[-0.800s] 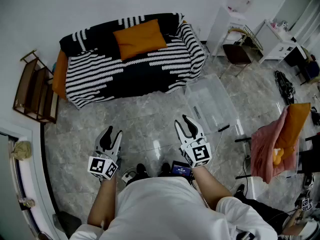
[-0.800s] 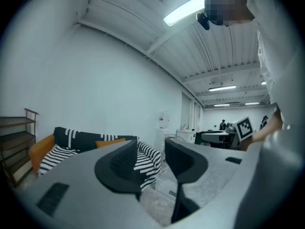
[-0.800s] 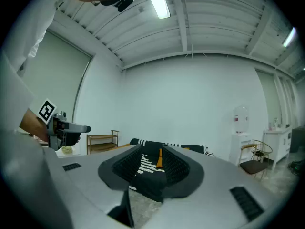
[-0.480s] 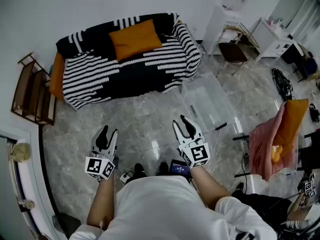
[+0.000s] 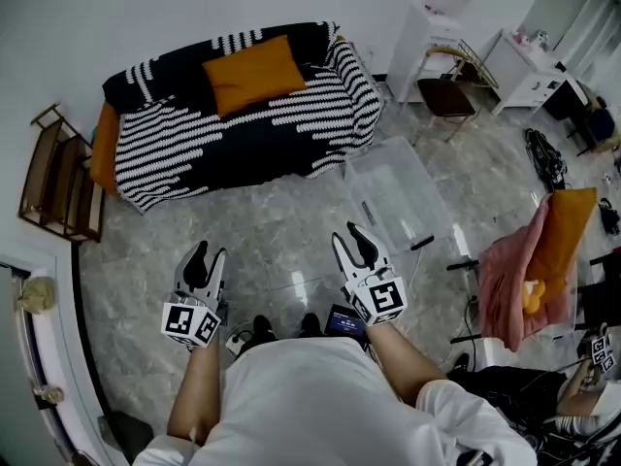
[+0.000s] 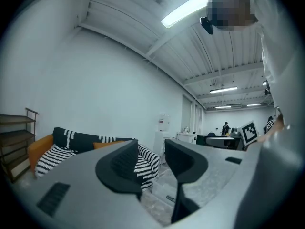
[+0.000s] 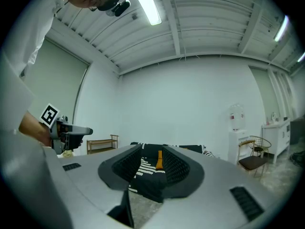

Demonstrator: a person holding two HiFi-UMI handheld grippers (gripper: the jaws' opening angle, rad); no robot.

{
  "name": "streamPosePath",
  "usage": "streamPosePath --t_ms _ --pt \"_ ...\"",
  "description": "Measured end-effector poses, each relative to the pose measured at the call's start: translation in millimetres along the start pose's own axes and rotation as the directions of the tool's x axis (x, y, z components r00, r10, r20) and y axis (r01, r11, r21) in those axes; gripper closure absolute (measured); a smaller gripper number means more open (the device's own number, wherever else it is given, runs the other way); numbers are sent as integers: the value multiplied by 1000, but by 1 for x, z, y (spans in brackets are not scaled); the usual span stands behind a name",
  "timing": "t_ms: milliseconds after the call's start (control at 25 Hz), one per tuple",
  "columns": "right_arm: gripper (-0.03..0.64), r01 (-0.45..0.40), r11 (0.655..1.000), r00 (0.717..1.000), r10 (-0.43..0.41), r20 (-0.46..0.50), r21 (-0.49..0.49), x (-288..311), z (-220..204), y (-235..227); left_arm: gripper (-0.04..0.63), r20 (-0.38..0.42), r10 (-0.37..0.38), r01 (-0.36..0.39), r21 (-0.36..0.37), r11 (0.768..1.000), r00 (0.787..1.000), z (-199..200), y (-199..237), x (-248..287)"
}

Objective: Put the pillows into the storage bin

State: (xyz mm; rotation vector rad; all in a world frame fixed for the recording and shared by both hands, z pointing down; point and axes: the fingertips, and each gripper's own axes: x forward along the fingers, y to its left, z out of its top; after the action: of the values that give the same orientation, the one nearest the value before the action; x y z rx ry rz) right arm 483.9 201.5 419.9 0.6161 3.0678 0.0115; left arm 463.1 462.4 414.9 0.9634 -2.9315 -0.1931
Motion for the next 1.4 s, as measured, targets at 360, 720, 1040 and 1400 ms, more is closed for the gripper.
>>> streamPosePath --t_ms 360,720,1040,1400 --pt "463 -7 1000 1000 7 5 18 -16 -13 -18 417 -20 10 -10 15 1000 1000 -17 -28 3" --pt "463 -41 997 999 40 21 59 -18 -17 -17 417 -25 40 -40 11 999 999 -23 -29 -7" --pt "462 -33 997 999 35 -27 76 1 -30 -28 418 -44 28 -28 3 1000 999 -28 -20 16" --pt "462 -48 997 998 51 -45 60 61 -40 -44 417 -45 29 -29 -16 999 999 -36 27 67"
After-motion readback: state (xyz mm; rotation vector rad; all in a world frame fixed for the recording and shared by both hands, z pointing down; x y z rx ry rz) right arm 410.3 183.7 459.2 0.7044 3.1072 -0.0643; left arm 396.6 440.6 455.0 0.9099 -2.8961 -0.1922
